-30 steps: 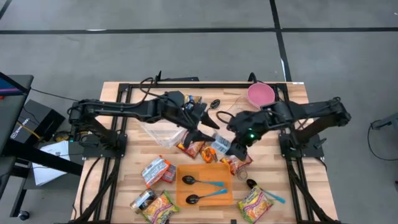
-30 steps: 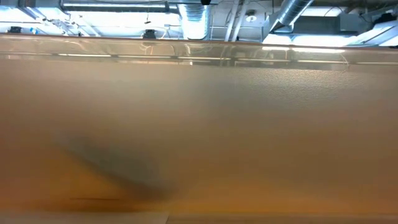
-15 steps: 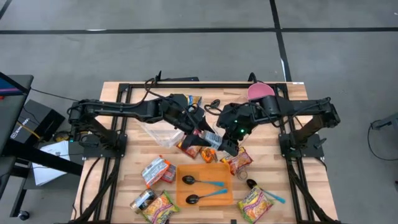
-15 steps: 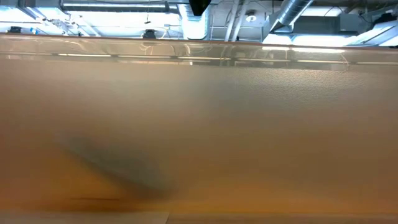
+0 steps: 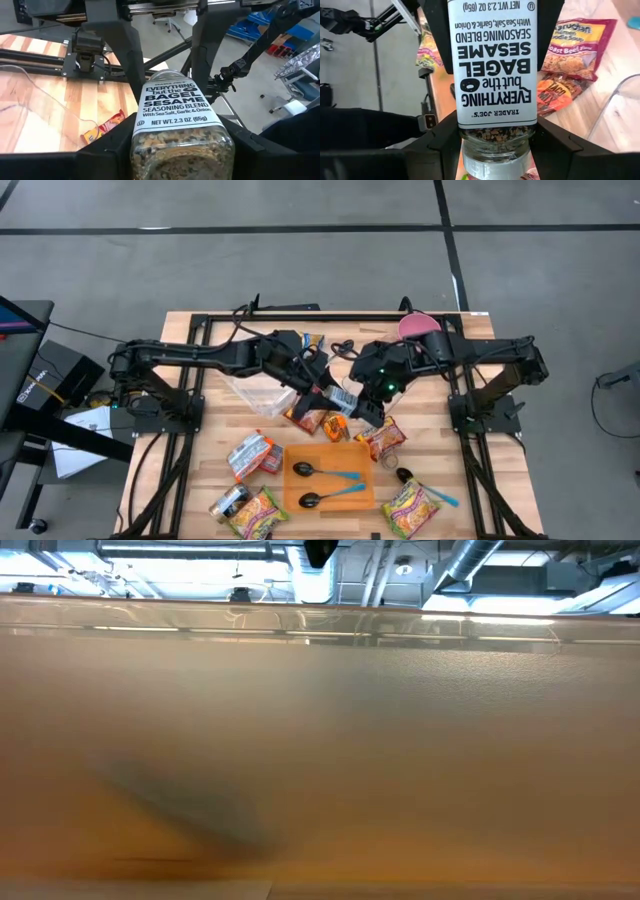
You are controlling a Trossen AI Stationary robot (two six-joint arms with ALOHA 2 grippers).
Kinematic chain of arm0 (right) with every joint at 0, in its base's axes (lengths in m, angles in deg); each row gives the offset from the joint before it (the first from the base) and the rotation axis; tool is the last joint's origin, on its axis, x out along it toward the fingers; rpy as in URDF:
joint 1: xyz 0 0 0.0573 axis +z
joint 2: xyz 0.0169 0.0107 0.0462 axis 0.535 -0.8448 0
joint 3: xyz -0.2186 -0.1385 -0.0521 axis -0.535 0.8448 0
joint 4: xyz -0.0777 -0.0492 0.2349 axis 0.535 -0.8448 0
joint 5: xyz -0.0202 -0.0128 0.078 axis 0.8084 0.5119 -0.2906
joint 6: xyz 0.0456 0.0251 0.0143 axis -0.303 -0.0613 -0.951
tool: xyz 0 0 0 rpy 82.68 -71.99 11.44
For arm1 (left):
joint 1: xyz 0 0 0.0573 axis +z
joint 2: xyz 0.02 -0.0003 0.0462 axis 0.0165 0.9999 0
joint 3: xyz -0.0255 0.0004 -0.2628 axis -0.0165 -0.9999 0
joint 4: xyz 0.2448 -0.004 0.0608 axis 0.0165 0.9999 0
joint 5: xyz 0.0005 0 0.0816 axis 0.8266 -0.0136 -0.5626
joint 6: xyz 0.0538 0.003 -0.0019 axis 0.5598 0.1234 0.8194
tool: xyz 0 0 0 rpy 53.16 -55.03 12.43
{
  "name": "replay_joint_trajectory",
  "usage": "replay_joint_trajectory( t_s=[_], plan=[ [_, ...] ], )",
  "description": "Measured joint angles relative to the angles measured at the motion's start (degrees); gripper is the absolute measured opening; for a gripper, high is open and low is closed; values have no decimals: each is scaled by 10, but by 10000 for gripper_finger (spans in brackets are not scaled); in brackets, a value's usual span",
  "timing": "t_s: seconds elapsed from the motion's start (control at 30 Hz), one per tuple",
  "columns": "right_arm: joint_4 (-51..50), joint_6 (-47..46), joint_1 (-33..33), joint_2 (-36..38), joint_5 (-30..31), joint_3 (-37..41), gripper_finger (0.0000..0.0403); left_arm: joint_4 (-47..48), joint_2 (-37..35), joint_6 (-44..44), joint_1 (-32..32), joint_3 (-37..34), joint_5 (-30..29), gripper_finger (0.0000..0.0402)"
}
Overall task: Pick & Place Food Item
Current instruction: Put the white seasoning bottle into the transparent bin
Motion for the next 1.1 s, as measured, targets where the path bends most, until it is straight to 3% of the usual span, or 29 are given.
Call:
replay_joint_trajectory(
  t_s=[0.33, 0.47, 0.57, 0.77, 0.93, 1.1],
  plan=[
    [14, 2, 22, 10, 32, 0, 301, 43, -19, -5, 21, -1, 6, 193],
    [4, -3, 44, 56, 122, 0, 309, 69, -37, -42, 41, -16, 3, 193],
    [8, 16, 72, 96, 229, 0, 307, 19, -53, -117, 58, -47, 3, 193],
    [24, 92, 141, 135, 439, 0, 305, -234, -64, -360, 85, -126, 48, 193],
    [62, 137, 147, 133, 477, 0, 305, -488, -37, -547, 89, -176, 50, 193],
    [118, 203, 135, 117, 477, 0, 305, -568, -14, -606, 79, -184, 27, 193]
  ],
)
